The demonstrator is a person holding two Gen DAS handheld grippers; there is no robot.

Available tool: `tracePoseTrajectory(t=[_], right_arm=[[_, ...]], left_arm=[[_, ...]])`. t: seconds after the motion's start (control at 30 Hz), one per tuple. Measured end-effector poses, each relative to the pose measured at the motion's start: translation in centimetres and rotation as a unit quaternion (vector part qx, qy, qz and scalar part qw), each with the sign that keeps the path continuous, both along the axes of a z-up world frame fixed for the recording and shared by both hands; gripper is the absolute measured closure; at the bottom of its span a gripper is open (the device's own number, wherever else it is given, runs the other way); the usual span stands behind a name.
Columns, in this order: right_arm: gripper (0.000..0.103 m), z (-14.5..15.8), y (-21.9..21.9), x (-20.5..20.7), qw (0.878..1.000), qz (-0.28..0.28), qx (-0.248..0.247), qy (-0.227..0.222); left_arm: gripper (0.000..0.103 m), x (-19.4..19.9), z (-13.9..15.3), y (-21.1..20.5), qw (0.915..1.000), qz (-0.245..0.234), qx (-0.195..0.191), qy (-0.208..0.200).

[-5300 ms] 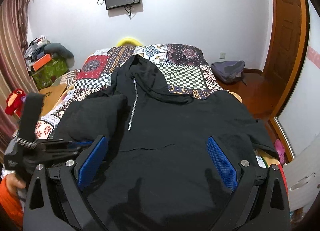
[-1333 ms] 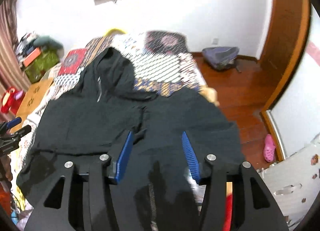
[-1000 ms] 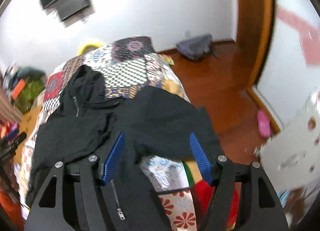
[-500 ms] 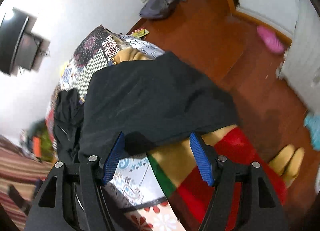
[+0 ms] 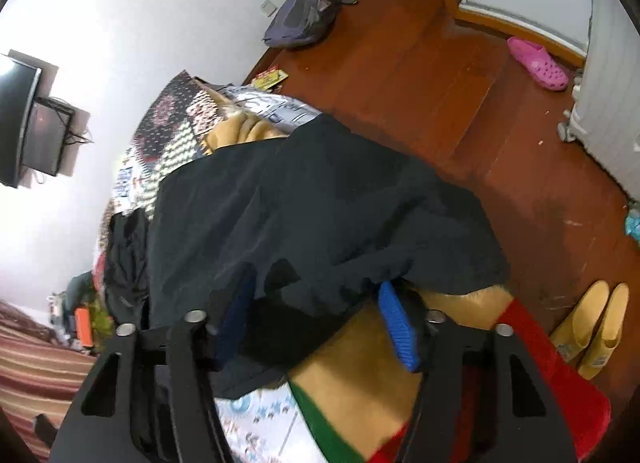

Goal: Fold large clothes

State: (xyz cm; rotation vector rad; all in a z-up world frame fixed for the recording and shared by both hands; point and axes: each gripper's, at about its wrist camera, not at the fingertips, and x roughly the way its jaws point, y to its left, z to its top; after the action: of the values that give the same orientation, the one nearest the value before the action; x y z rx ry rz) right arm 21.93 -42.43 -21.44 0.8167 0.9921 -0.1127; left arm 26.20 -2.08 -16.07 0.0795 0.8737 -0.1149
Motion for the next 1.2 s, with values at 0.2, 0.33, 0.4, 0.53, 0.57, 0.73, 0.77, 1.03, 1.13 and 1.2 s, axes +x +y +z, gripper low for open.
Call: tracePoseTrajectory(t=[0.2,0.33,0.4,0.53,0.57,0.73,0.77,1.03,1.13,1.2], right_arm=[[0.083,3.4,1.4,-0.1,0.995,0.025,-0.084,-0.038],[0.091,7.7,2.8,-0.2,0.987,0.044,-0.127,-0.087],[0.091,9.6,3.9,0.0,0.982,0.054,-0.139,-0.111],[0.092,13.4,7.1,-0.2,0.969,0.091,-0.16,-0.163],[0.093,14.5,8.4,-0.3,0.964,0.106,-0.168,-0.179],[0.093,16.4,14.2,0.0,0.945,0.169,-0.178,-0.215],[0.093,16.4,15.7,0.1,0.941,0.186,-0.179,-0.217],[0.093,12.1,23.0,1.2,0.924,0.283,-0.186,-0.178],[0.093,10.3,25.1,1.3,0.919,0.314,-0.186,-0.147],[0.092,9.1,26.1,0.9,0.913,0.333,-0.197,-0.129]], left_arm=[[0.012,-0.8,0.3,1.0,0.9999,0.004,0.006,-0.009],[0.012,-1.2,0.5,2.2,0.9999,0.01,0.002,-0.013],[0.012,-1.5,0.7,2.8,0.9998,0.014,-0.002,-0.016],[0.012,-2.1,0.8,3.8,0.9996,0.018,-0.009,-0.021],[0.012,-2.3,0.8,4.0,0.9996,0.018,-0.011,-0.022],[0.011,-3.2,0.9,5.2,0.9994,0.018,-0.008,-0.028],[0.011,-3.4,0.9,5.5,0.9994,0.019,-0.009,-0.029],[0.011,-4.7,0.5,8.2,0.9988,0.035,-0.024,-0.025],[0.011,-4.8,0.0,8.9,0.9987,0.04,-0.024,-0.019],[0.011,-4.9,-0.3,9.2,0.9986,0.044,-0.026,-0.013]])
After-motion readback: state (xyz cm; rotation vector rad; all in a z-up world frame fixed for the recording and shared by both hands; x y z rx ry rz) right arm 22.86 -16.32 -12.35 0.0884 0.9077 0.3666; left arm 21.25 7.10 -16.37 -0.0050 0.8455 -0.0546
